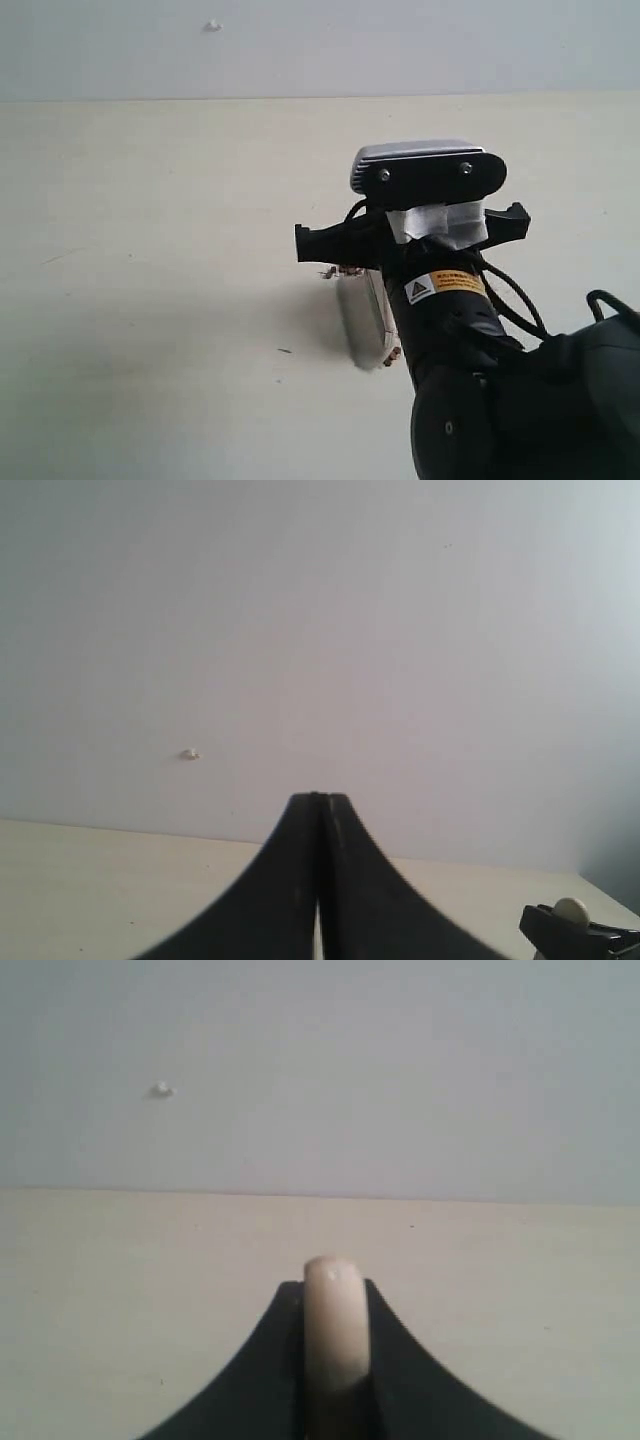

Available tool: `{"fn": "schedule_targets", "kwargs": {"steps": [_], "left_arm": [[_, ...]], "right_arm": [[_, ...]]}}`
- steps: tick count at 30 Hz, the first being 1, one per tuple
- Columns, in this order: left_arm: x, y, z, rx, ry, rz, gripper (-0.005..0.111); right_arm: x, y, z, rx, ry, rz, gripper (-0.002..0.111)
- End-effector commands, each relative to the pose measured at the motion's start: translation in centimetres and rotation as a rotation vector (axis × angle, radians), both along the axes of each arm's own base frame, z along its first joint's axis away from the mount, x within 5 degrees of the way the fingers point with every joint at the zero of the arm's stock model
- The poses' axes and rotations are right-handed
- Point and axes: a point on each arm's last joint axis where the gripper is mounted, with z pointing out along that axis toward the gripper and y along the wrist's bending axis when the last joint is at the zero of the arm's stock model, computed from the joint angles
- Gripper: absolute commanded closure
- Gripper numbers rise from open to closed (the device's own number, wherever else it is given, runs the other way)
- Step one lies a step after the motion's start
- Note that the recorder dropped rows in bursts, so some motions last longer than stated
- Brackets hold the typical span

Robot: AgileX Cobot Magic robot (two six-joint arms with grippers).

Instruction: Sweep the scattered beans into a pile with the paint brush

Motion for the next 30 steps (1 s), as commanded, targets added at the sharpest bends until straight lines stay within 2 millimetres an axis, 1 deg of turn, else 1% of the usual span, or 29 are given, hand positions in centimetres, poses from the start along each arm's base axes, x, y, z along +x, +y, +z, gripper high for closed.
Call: {"fn": "schedule_targets", "kwargs": {"steps": [1, 4, 6, 9, 12, 15, 18, 21, 26, 30], "left_arm": [[0.0, 0.0, 0.0, 0.001, 0.003, -0.003, 0.107], [0.0, 0.0, 0.0, 0.001, 0.003, -0.003, 0.107], [0.0, 0.0, 0.0, 0.001, 0.003, -0.003, 0.107], [0.0, 0.0, 0.0, 0.001, 0.003, -0.003, 0.107], [0.0, 0.0, 0.0, 0.001, 0.003, -0.003, 0.107], [0.0, 0.0, 0.0, 0.001, 0.003, -0.003, 0.107], [0.0, 0.0, 0.0, 0.001, 0.003, -0.003, 0.107], [0.0, 0.0, 0.0, 0.001, 0.003, -0.003, 0.107], [0.0, 0.0, 0.0, 0.002, 0.003, -0.003, 0.107], [0.0, 0.0, 0.0, 0.002, 0.003, -0.003, 0.107]], "right_arm": [[-0.1, 0.4, 0.4, 0.047, -0.002, 0.044, 0.108], [-0.3, 0.8, 1.5, 0.138, -0.031, 0.097, 0.108], [-0.2, 0.9, 2.4, 0.195, -0.045, 0.098, 0.108], [0.3, 1.4, 3.6, 0.221, -0.073, 0.093, 0.108], [1.6, 1.5, 4.4, 0.247, -0.097, 0.054, 0.108], [3.4, 1.4, 4.8, 0.271, -0.12, 0.005, 0.108], [5.4, 1.5, 4.5, 0.3, -0.085, -0.017, 0.108], [6.6, 1.7, 3.5, 0.333, -0.05, -0.019, 0.108], [7.2, 2.2, 1.8, 0.306, -0.021, -0.026, 0.108], [7.3, 2.1, 0.6, 0.259, 0.012, -0.06, 0.108]]}}
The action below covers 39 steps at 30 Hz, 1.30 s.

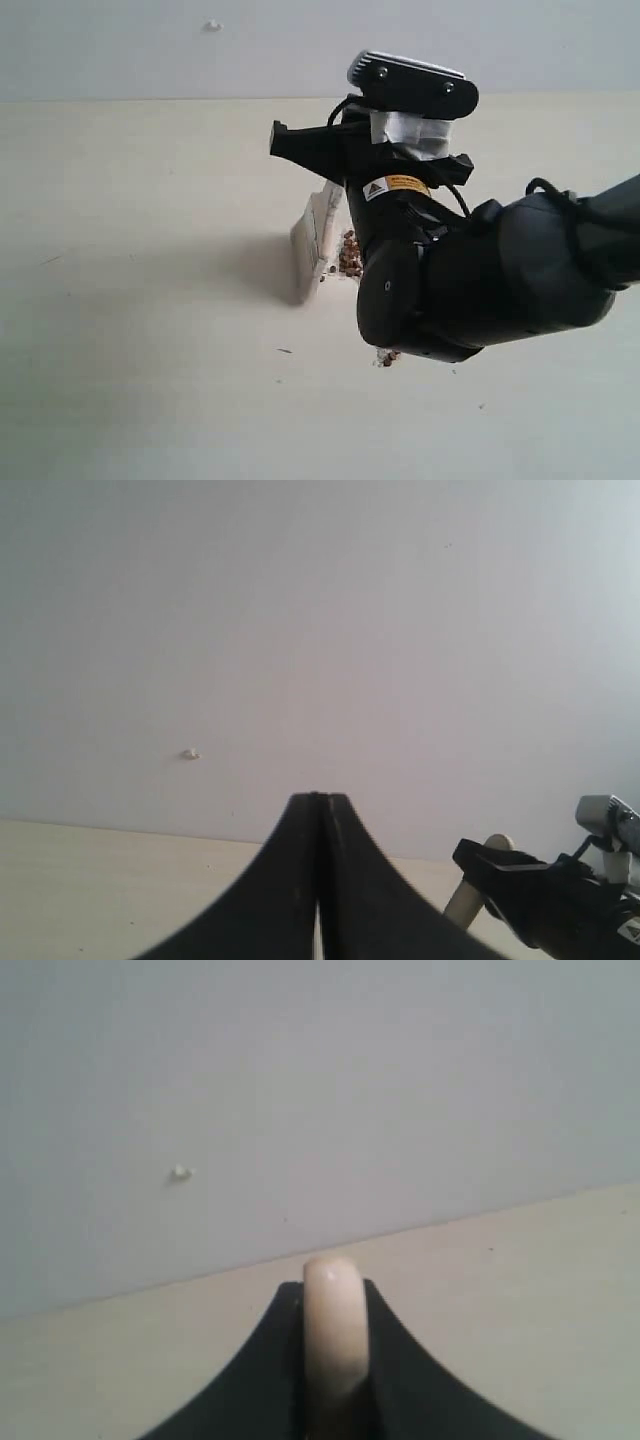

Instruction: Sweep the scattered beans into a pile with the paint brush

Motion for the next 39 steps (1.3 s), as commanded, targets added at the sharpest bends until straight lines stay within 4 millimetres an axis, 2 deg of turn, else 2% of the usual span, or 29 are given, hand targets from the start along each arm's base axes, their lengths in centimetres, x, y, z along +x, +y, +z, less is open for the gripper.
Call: {"fn": "schedule_targets", "kwargs": {"steps": [1, 6, 10, 12, 16, 17, 21, 24, 28, 30, 36, 39], "left_arm": [[0.0, 0.0, 0.0, 0.002, 0.003, -0.003, 0.107], [0.0, 0.0, 0.0, 0.002, 0.003, -0.003, 0.107], [0.0, 0.0, 0.0, 0.002, 0.003, -0.003, 0.107], [0.0, 0.0, 0.0, 0.002, 0.003, -0.003, 0.107], [0.0, 0.0, 0.0, 0.002, 0.003, -0.003, 0.107], [0.0, 0.0, 0.0, 0.002, 0.003, -0.003, 0.107], [0.0, 0.0, 0.0, 0.002, 0.003, -0.003, 0.107], [0.0, 0.0, 0.0, 0.002, 0.003, -0.003, 0.107], [0.0, 0.0, 0.0, 0.002, 0.003, -0.003, 0.107], [0.0, 0.0, 0.0, 0.002, 0.003, -0.003, 0.107], [0.0, 0.0, 0.0, 0.002, 0.003, -0.003, 0.107], [0.0, 0.0, 0.0, 0.002, 0.003, -0.003, 0.107]], "right_arm": [[0.3, -0.2, -0.8, -0.062, 0.019, -0.037, 0.108], [0.3, -1.5, -0.8, -0.279, 0.025, -0.152, 0.108], [0.3, -1.5, -0.7, -0.292, 0.018, -0.152, 0.108], [0.2, -1.6, 0.4, -0.279, -0.016, -0.155, 0.108], [-0.6, -2.1, 4.3, -0.187, -0.027, -0.09, 0.108], [-1.2, -2.8, 5.7, -0.162, -0.05, -0.079, 0.108], [-3.3, -5.7, 7.4, -0.19, -0.09, -0.087, 0.108], [-5.9, -9.5, 8.4, -0.3, -0.14, -0.116, 0.108], [-7.6, -12.5, 8.3, -0.401, -0.138, -0.183, 0.108], [-8.1, -13.2, 7.8, -0.42, -0.128, -0.188, 0.108], [-8.5, -13.7, 5.1, -0.453, -0.064, -0.173, 0.108], [-7.8, -13.6, 3.8, -0.498, -0.028, -0.185, 0.108]]}}
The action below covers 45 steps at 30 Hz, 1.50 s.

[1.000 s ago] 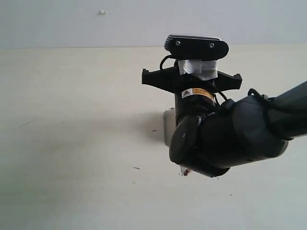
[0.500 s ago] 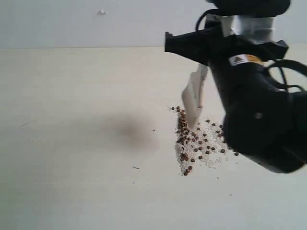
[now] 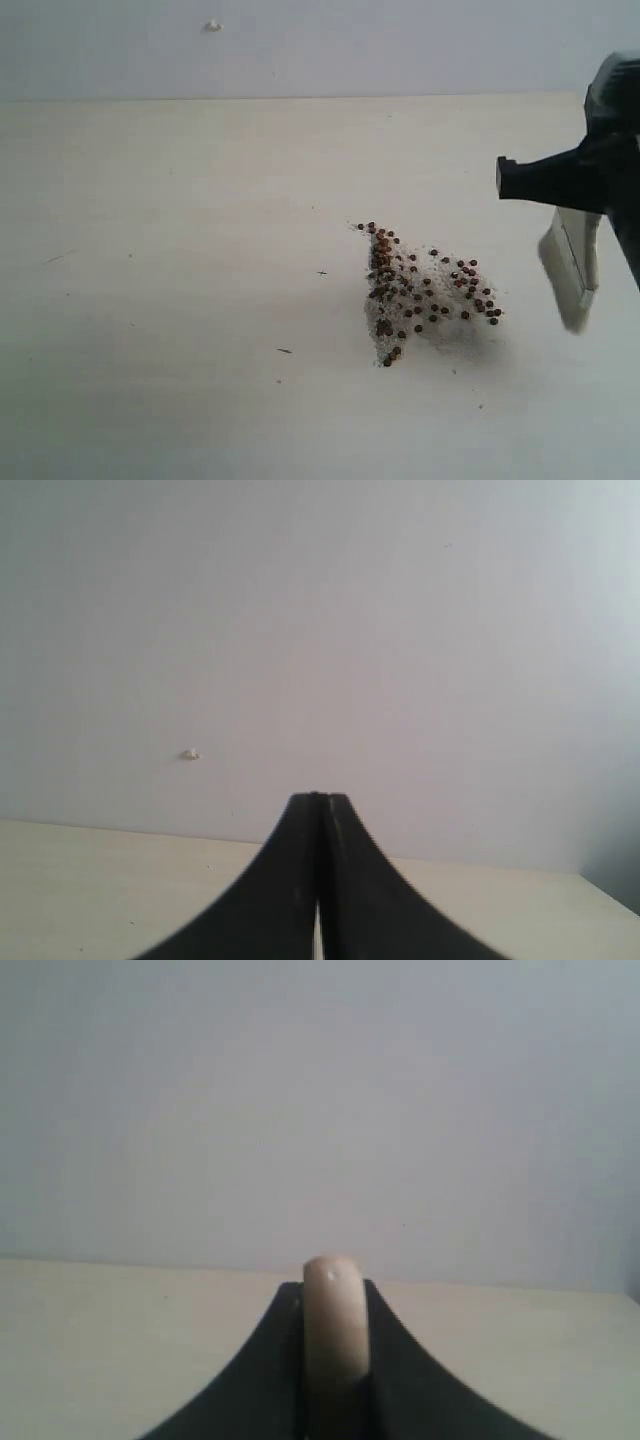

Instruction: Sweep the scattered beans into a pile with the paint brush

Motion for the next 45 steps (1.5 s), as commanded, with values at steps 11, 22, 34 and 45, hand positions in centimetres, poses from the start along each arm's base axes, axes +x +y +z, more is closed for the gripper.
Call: {"fn": "schedule_targets", "kwargs": {"steps": [11, 22, 34, 45], "left_arm": [[0.0, 0.0, 0.0, 0.002, 0.003, -0.003, 0.107], [0.0, 0.0, 0.0, 0.002, 0.003, -0.003, 0.107], [0.0, 0.0, 0.0, 0.002, 0.003, -0.003, 0.107], [0.0, 0.0, 0.0, 0.002, 0.003, -0.003, 0.107]], "right_arm": [[3.0, 0.8, -6.5, 0.057, 0.112, -0.038, 0.108], [4.7, 3.5, -7.4, 0.261, 0.083, 0.052, 0.108], [5.4, 4.9, -7.1, 0.369, 0.109, 0.105, 0.108], [5.3, 4.5, -6.5, 0.31, 0.081, 0.078, 0.108]]}}
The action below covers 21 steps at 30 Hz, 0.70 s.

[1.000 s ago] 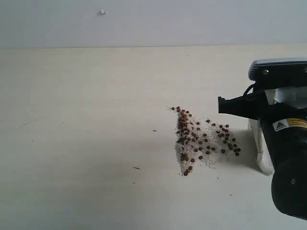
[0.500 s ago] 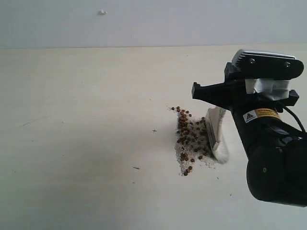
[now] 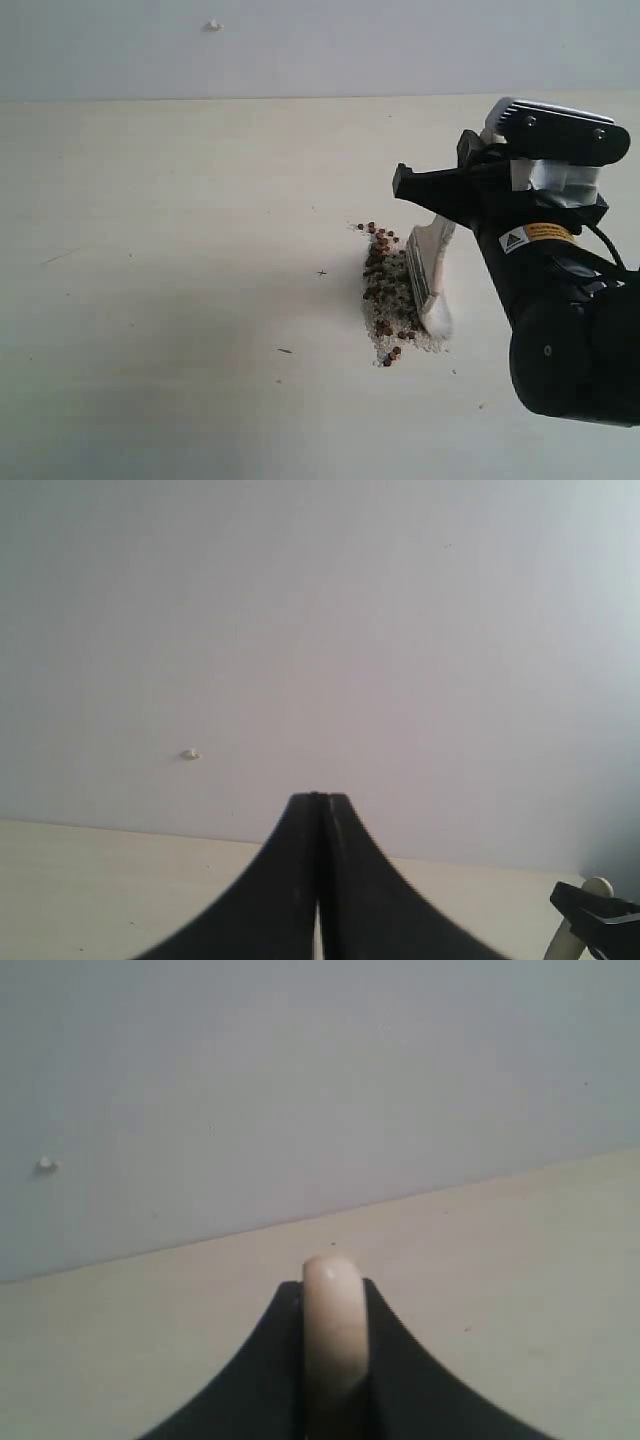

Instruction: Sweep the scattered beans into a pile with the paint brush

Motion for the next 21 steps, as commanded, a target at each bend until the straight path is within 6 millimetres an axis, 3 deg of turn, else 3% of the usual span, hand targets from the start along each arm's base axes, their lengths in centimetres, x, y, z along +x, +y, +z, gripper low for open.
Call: {"fn": "schedule_targets", "kwargs": {"steps": [1, 13, 17, 21], "left_arm": [[0.0, 0.0, 0.0, 0.002, 0.003, -0.003, 0.107], [0.0, 0.0, 0.0, 0.002, 0.003, -0.003, 0.107], [0.0, 0.0, 0.0, 0.002, 0.003, -0.003, 0.107], [0.0, 0.0, 0.0, 0.002, 0.003, -0.003, 0.107]], "right_arm": [[0.0, -0.2, 0.5, -0.078, 0.009, -0.001, 0.108], [-1.4, -1.9, 6.8, -0.202, -0.144, -0.015, 0.108], [-0.9, -3.1, 7.1, -0.235, -0.146, -0.063, 0.108], [0.4, -3.9, 6.0, -0.297, -0.128, -0.075, 0.108]]}}
